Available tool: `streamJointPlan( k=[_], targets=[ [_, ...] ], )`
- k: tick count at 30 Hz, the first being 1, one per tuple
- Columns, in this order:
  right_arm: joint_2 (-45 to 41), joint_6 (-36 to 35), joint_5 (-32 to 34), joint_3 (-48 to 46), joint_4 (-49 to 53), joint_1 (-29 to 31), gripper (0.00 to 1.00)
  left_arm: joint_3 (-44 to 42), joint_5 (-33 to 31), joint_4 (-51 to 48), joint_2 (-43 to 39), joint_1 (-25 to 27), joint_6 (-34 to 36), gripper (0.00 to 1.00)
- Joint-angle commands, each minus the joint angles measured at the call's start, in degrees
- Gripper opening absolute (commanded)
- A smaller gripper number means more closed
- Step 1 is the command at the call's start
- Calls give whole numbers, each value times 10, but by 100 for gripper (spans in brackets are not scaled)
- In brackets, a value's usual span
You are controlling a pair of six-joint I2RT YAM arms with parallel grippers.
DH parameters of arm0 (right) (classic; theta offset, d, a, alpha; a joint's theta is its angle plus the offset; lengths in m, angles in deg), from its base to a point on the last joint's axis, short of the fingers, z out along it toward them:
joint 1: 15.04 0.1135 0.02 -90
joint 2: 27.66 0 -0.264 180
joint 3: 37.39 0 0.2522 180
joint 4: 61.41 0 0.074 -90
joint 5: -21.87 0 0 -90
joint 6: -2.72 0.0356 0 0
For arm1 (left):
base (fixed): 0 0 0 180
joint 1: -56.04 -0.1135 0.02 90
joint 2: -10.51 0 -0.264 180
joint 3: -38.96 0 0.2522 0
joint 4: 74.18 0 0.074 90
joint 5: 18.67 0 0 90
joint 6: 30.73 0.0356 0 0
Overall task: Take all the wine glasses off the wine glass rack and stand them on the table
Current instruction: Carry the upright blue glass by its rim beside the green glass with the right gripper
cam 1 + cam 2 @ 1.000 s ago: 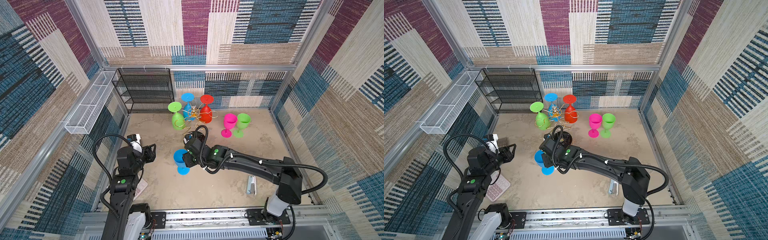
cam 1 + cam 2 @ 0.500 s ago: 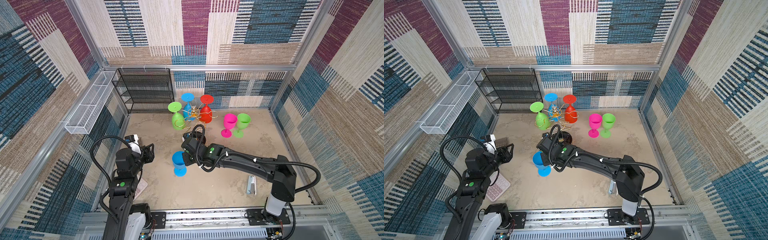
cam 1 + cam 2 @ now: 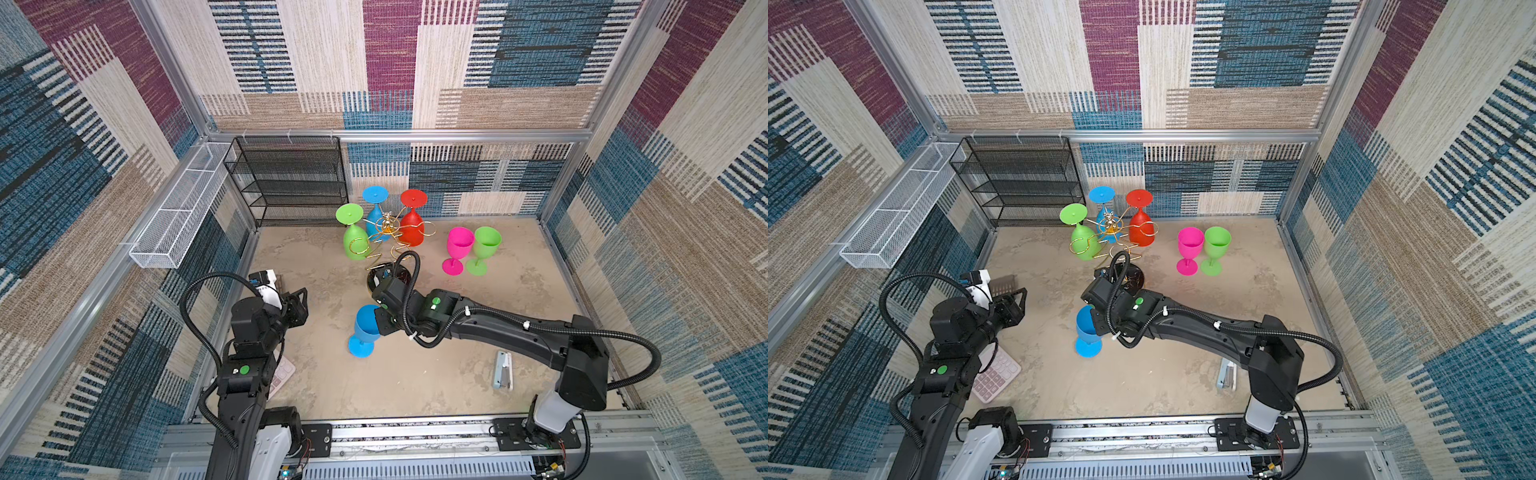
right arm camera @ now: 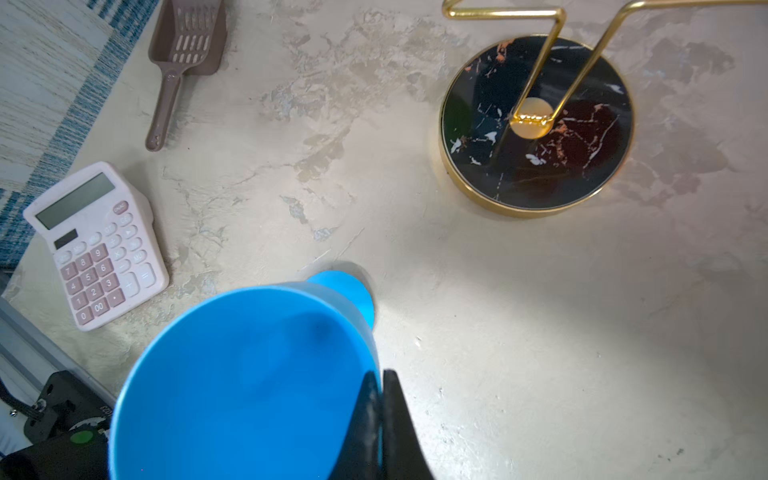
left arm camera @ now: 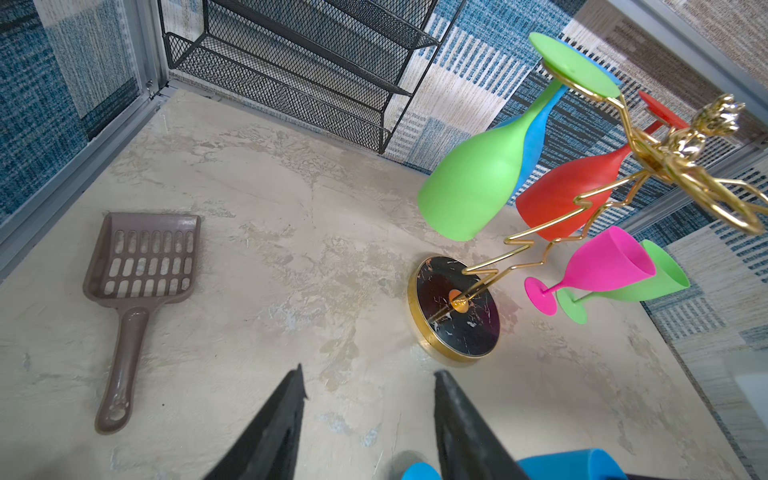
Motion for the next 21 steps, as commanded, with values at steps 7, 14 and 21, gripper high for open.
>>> streamJointPlan(
  k=[7,14,21],
  targets=[
    [-120,55,60,-60,110,-1,0,2,-22,-4,-6,-1,12,54],
    [-257,105,79,-151,215,-58,0,5,-40,6,-10,-2,6,56],
    [-304,26,101,-135,251,-221,0,15,-52,42,-1,-3,0,57]
  ],
)
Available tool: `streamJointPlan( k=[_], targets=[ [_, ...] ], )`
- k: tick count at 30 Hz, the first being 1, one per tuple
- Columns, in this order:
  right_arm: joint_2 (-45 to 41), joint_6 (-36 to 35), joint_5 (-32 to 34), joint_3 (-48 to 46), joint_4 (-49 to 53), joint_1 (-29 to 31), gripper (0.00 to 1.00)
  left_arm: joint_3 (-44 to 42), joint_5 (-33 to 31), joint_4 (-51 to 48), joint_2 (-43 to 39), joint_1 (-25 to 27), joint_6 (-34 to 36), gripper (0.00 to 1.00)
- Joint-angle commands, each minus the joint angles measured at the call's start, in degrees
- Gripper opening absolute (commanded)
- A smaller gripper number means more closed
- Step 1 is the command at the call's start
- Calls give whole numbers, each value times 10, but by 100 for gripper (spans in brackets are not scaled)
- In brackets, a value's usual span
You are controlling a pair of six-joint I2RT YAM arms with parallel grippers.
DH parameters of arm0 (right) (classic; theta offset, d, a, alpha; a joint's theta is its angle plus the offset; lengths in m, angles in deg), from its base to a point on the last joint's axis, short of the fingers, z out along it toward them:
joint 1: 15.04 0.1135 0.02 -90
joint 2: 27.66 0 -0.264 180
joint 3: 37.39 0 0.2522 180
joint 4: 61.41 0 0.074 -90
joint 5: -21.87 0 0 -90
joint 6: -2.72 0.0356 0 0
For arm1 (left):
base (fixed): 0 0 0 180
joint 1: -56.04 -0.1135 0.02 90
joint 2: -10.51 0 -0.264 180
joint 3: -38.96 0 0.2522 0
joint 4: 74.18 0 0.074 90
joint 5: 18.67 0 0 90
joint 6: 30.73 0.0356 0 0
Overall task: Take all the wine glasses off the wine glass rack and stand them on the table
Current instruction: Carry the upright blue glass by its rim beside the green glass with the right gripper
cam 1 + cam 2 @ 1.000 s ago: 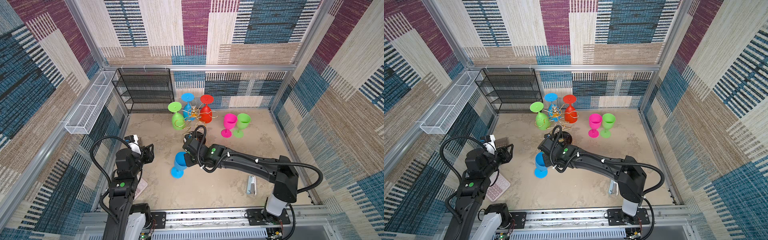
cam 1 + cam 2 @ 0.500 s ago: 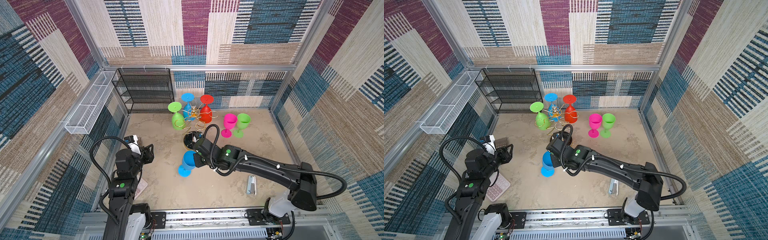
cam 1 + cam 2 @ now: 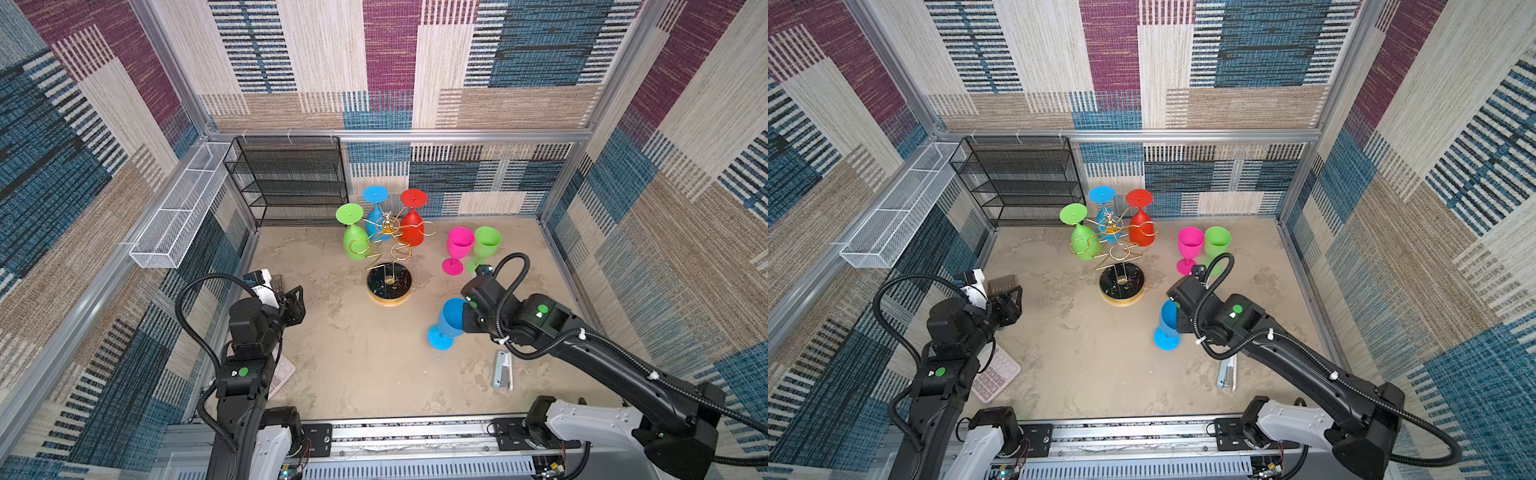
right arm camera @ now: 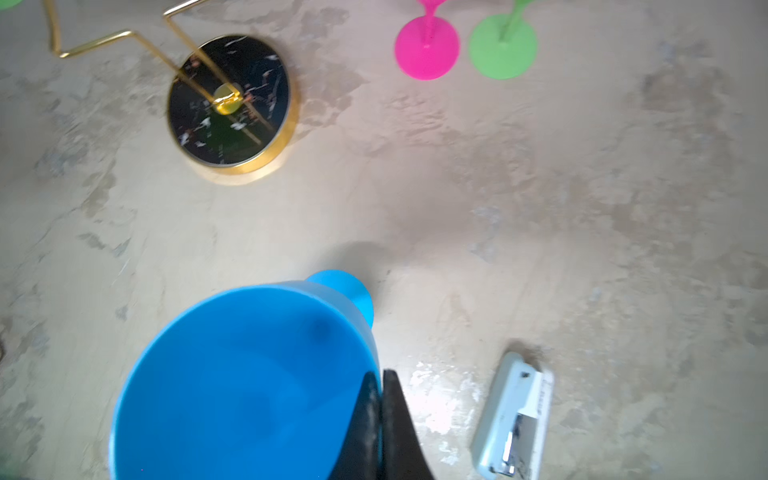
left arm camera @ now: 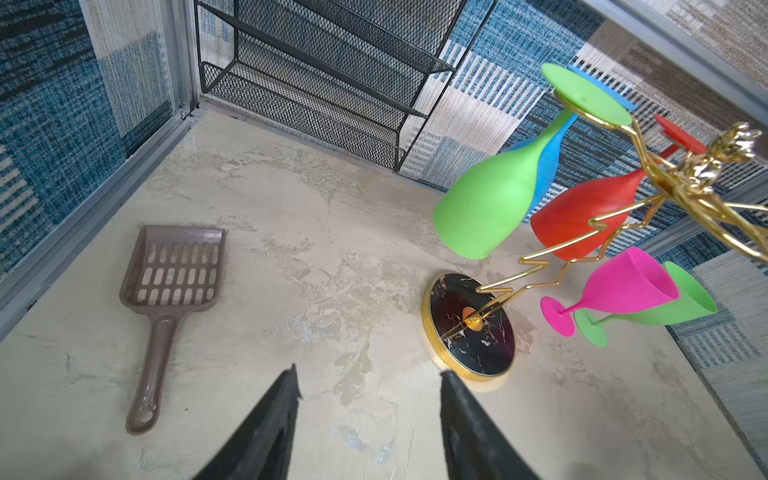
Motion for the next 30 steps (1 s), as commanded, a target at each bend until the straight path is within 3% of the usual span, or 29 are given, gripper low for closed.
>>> streamJointPlan(
  k=[1,8,16,24,30],
  targets=[
    [7,-54,31,22,15,-59,0,8,-12,43,6,-2,-1,57],
    [31,-185,-8,32,-40,-227,0,25,-24,65,20,-2,-1,59],
    [83,-276,-18,53,-104,-372,0,29,-29,91,32,-1,-10,60],
    [143,-316,-45,78,-190,-461,0,36,-39,94,38,1,-5,62],
    [202,-322,-73,121,-235,-494,0,24,-39,103,38,2,-7,62]
  ],
)
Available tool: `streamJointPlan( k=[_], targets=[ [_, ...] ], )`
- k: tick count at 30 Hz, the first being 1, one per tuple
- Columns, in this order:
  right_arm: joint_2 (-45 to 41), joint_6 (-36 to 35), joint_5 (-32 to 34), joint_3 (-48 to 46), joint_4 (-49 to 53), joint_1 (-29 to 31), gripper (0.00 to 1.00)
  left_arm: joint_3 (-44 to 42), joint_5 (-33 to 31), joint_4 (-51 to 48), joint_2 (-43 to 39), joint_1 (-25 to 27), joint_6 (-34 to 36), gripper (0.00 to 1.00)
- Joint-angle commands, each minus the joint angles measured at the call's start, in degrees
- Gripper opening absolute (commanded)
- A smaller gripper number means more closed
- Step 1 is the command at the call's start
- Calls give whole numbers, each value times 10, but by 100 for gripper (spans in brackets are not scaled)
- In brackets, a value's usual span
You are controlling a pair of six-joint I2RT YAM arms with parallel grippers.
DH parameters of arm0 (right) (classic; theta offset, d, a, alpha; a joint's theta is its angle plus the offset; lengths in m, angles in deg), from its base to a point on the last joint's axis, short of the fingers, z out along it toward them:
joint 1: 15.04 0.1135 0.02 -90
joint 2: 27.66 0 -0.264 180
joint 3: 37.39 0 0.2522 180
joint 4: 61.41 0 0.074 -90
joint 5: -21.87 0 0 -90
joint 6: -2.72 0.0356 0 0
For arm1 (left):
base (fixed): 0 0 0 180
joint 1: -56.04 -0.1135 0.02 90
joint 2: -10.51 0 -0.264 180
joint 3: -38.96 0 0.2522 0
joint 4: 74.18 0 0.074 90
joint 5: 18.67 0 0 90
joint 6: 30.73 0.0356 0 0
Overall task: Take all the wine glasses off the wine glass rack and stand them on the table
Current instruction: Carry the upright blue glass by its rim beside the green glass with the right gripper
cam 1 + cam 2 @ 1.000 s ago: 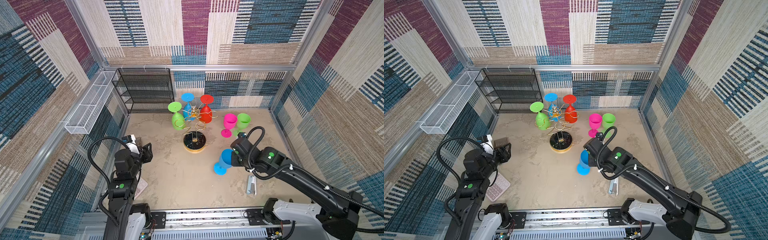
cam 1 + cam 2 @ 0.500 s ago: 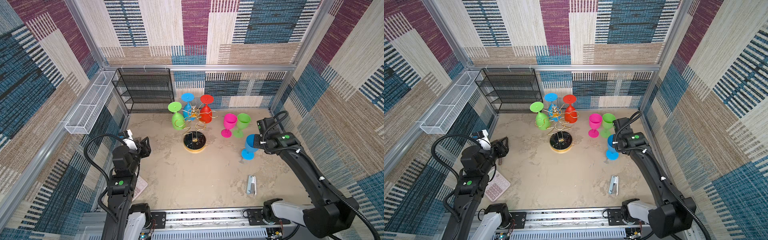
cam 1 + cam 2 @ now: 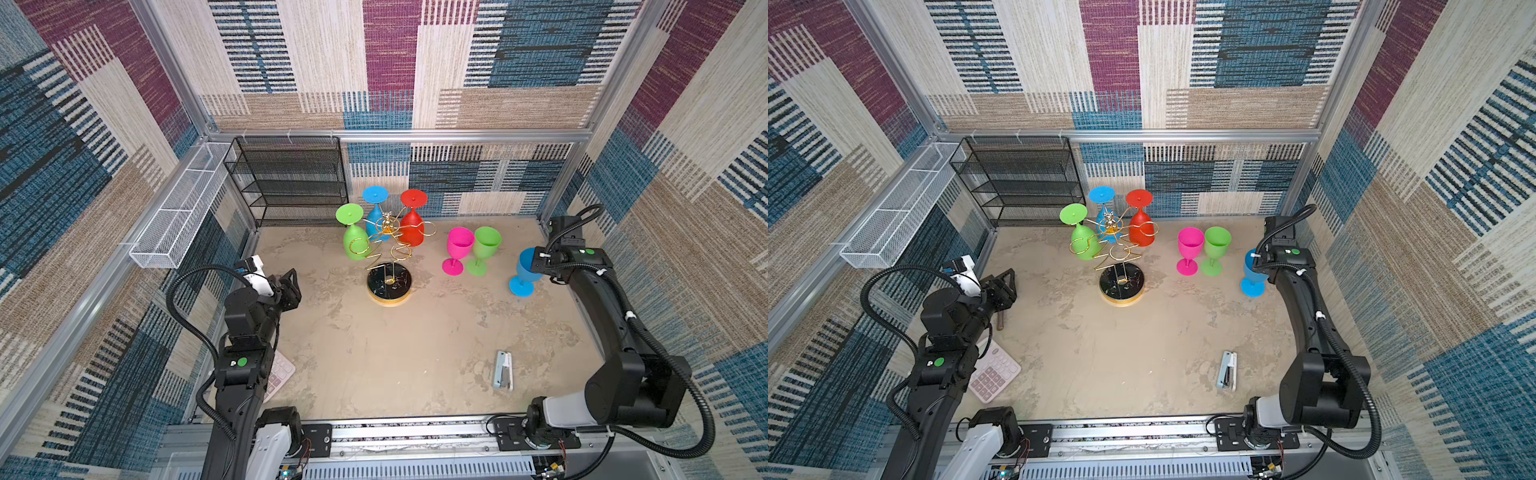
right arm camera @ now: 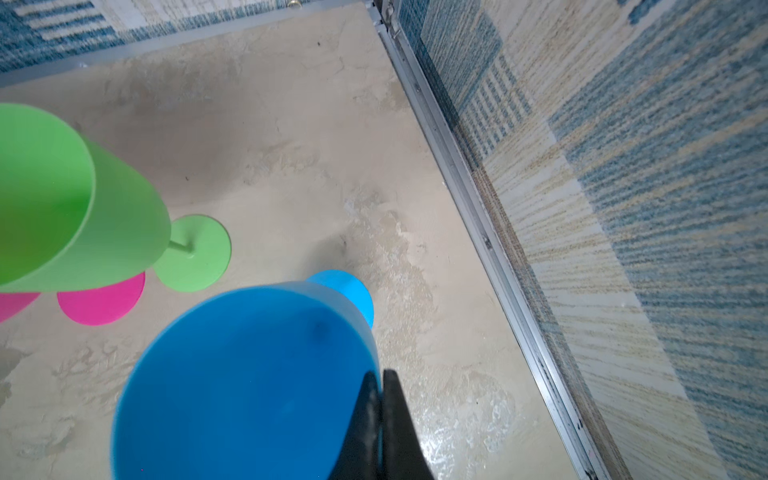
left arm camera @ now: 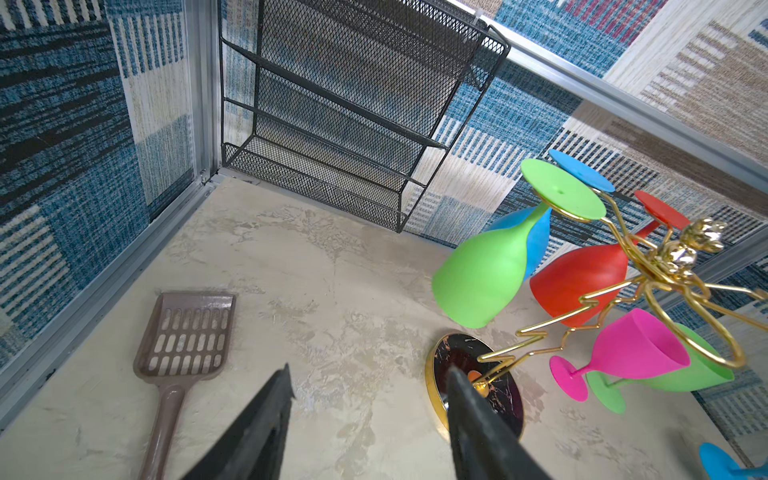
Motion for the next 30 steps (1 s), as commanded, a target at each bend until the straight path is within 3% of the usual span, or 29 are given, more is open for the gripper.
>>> streamJointPlan(
  k=[1,11,30],
  targets=[
    [33,-6,-26,35,-58,-4,0,-8,-6,28,2,0,-5,62],
    [139,-12,-41,115,-63,-4,0,-12,-7,24,-4,1,-10,62],
    [151,-8,-63,92,-86,-4,0,-12,1,24,8,0,-17,62]
  ],
)
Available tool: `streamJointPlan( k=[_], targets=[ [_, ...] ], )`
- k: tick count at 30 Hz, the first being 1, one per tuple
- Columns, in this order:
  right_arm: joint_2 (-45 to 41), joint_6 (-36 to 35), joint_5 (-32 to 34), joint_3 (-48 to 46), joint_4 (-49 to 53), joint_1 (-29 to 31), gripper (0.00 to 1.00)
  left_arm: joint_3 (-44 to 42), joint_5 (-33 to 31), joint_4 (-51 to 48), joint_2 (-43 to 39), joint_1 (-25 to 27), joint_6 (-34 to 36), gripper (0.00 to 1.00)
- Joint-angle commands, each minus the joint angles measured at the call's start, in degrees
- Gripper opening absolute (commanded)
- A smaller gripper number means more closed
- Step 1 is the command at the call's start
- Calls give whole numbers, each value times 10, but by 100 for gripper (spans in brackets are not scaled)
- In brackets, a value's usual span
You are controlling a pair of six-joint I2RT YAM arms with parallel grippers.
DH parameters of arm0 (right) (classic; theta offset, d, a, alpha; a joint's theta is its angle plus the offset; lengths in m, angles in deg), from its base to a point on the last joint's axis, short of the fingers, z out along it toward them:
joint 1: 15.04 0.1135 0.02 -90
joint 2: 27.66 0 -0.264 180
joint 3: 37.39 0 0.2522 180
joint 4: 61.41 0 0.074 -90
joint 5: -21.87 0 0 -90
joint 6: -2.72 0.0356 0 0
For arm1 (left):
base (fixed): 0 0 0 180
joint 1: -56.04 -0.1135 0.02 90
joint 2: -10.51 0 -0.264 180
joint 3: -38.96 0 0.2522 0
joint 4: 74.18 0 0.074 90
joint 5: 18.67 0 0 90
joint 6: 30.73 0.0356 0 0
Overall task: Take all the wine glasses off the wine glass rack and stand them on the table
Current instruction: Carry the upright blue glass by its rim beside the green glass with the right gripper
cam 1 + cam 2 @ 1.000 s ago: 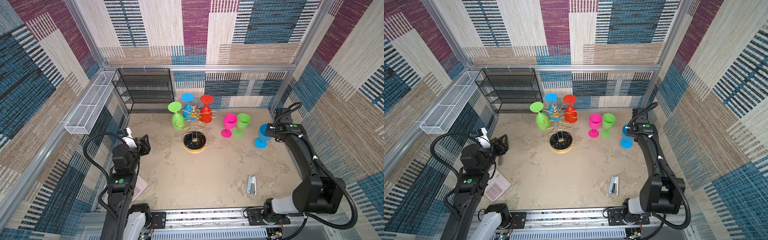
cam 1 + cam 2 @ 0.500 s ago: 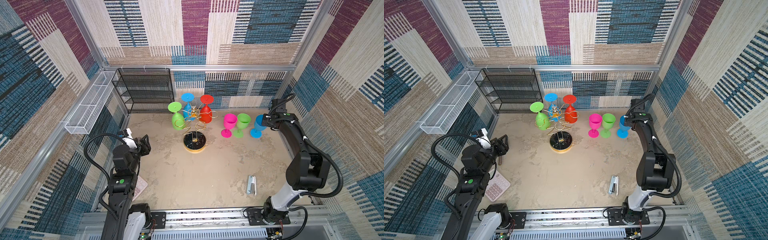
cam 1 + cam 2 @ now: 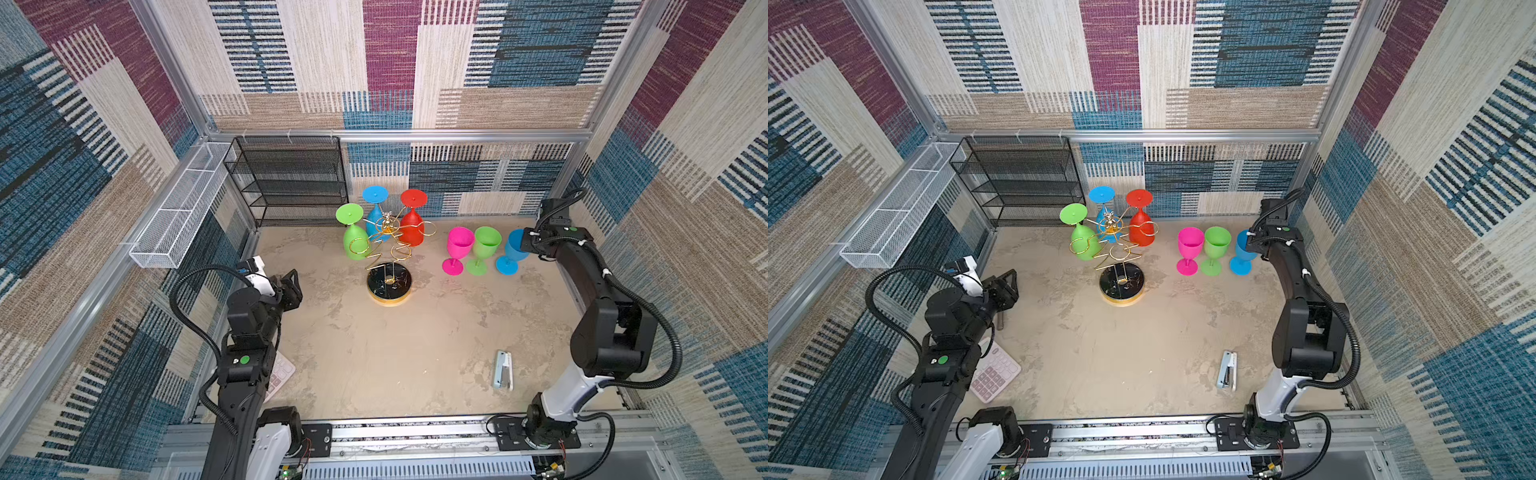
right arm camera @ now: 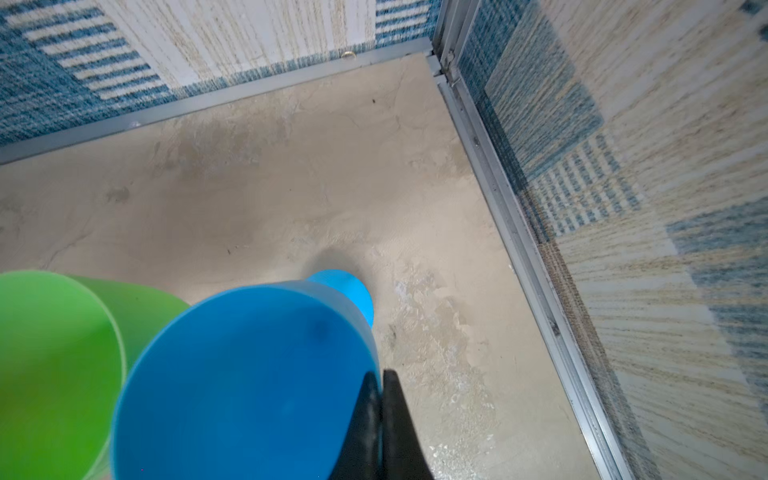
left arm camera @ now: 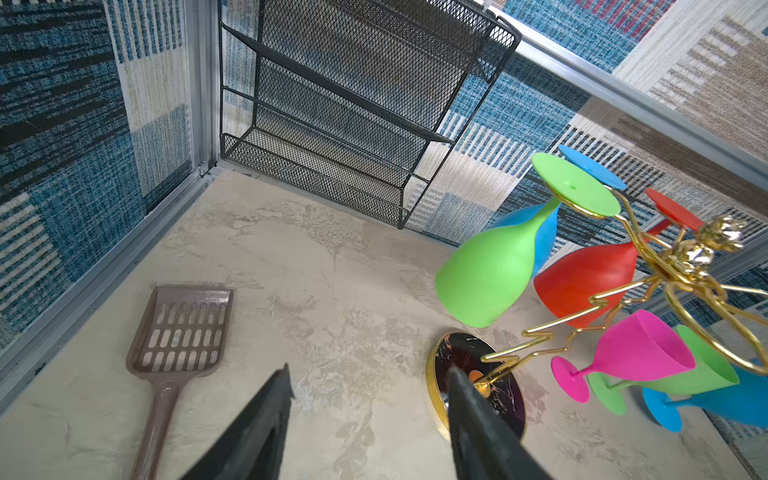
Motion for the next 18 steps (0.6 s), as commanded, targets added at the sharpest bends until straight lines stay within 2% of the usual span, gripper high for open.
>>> streamJointPlan(
  k=[1,7,11,15,18],
  targets=[
    [-5,5,-5,-7,-20,1,0,1,1,8,-1,0,-7,62],
    [-8,5,-6,-11,-18,1,0,2,-2,5,-3,0,-7,62],
    [-7,6,-7,-11,-18,1,9,2,-3,3,-6,0,-6,62],
    [-8,6,-8,-12,-17,1,12,3,-6,-1,-7,0,-5,62],
    [-8,7,-14,-11,-17,1,20,3,-7,-1,-8,0,-5,62]
  ],
)
